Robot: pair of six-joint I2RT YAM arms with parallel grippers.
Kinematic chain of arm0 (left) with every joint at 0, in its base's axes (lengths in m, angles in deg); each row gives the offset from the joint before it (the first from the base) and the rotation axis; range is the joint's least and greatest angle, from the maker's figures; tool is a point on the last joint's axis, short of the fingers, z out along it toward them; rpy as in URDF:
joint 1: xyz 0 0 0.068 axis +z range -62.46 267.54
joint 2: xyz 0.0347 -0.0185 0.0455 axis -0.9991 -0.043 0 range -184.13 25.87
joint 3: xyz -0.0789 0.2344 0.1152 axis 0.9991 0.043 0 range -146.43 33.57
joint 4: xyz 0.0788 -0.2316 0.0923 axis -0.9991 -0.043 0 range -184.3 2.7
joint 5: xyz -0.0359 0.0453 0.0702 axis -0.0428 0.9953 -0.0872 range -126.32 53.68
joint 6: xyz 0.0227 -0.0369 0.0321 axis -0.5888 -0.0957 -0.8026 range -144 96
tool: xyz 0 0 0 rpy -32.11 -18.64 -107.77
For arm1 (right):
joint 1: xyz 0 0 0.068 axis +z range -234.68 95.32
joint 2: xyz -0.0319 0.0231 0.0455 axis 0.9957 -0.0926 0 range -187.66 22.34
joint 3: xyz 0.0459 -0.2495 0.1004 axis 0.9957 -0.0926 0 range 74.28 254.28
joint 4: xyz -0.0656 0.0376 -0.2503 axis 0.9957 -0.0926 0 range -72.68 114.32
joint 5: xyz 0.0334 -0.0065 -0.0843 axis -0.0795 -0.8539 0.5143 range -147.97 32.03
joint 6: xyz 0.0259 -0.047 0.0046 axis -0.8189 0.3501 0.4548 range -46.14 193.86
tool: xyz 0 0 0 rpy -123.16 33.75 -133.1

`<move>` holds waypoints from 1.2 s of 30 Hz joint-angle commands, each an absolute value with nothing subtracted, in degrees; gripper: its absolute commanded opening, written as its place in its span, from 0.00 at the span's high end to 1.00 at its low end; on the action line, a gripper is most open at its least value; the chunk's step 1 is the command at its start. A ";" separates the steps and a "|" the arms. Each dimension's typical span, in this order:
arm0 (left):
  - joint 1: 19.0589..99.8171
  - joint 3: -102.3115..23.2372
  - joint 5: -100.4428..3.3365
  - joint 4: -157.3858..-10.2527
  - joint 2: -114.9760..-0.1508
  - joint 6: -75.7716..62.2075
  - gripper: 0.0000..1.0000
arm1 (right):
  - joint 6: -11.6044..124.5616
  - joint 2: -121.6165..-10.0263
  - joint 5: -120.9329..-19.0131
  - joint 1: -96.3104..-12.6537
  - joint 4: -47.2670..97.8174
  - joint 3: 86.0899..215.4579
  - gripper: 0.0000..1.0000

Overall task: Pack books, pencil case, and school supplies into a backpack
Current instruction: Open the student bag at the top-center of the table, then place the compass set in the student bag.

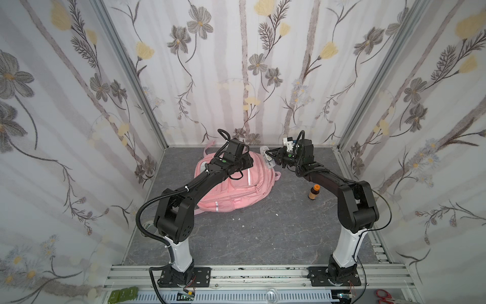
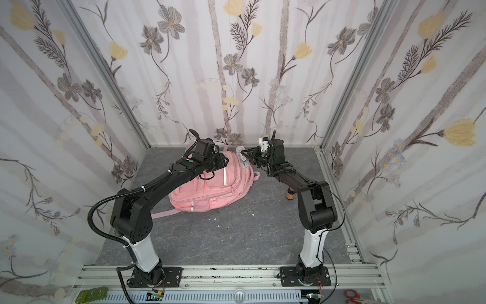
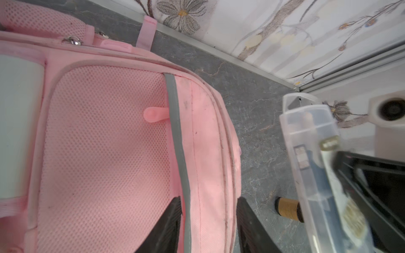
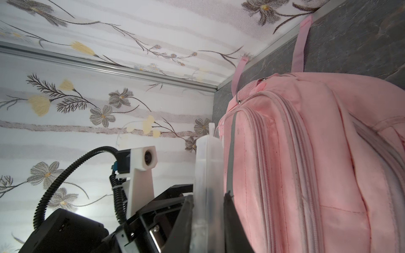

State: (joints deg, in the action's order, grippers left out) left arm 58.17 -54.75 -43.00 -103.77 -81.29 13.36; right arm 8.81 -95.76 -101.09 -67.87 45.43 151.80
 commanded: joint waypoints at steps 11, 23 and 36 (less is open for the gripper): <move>59.43 -56.76 -50.91 -99.34 -86.41 17.57 1.00 | 11.74 -95.94 -102.03 -69.19 43.20 152.91 0.95; 61.11 -47.23 -58.10 -88.12 -74.30 20.38 1.00 | 9.69 -100.99 -101.91 -68.53 46.10 156.78 0.95; 61.35 -46.42 -58.12 -86.19 -71.28 23.26 1.00 | 3.47 -108.17 -101.81 -63.99 53.42 160.79 0.95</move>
State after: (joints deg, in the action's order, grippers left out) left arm 61.23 -46.18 -56.95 -95.60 -72.22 21.45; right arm 5.55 -108.04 -101.48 -64.41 48.73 161.00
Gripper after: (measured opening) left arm 0.051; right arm 0.173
